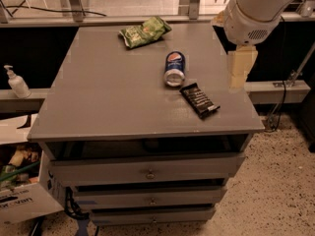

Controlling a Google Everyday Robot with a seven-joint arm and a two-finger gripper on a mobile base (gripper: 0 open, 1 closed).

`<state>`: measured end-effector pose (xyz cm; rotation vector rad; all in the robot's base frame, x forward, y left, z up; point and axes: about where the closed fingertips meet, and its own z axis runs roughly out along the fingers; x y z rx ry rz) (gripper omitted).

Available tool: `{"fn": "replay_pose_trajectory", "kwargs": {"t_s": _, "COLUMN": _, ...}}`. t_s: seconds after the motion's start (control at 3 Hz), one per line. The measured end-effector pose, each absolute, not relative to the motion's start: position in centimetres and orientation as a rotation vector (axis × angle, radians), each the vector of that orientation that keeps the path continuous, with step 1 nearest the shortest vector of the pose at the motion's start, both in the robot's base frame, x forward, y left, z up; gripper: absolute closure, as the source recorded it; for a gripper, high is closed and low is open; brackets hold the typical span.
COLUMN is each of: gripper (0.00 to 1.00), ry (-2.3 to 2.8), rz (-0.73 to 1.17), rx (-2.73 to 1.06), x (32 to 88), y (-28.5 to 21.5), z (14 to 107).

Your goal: Place pepsi can upright

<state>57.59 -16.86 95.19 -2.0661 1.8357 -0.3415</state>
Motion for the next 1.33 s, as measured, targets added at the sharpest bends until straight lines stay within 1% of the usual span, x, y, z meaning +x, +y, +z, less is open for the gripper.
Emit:
{"fn": "replay_pose_trajectory", "kwargs": {"t_s": 0.67, "gripper": 0.0, "ry": 1.809, "rz": -0.361, "rx": -2.086, "x": 57.8, "y": -16.7, "z": 95.3}}
{"fn": "replay_pose_trajectory", "kwargs": {"t_s": 1.0, "gripper": 0.0, "ry": 1.742, "rz": -0.428, "rx": -2.153, "x": 59.9, "y": -16.1, "z": 95.1}}
{"fn": "replay_pose_trajectory", "kwargs": {"t_s": 1.33, "gripper": 0.0, "ry": 1.691, "rz": -0.478, "rx": -2.247, "x": 63.3, "y": -15.7, "z": 94.4}}
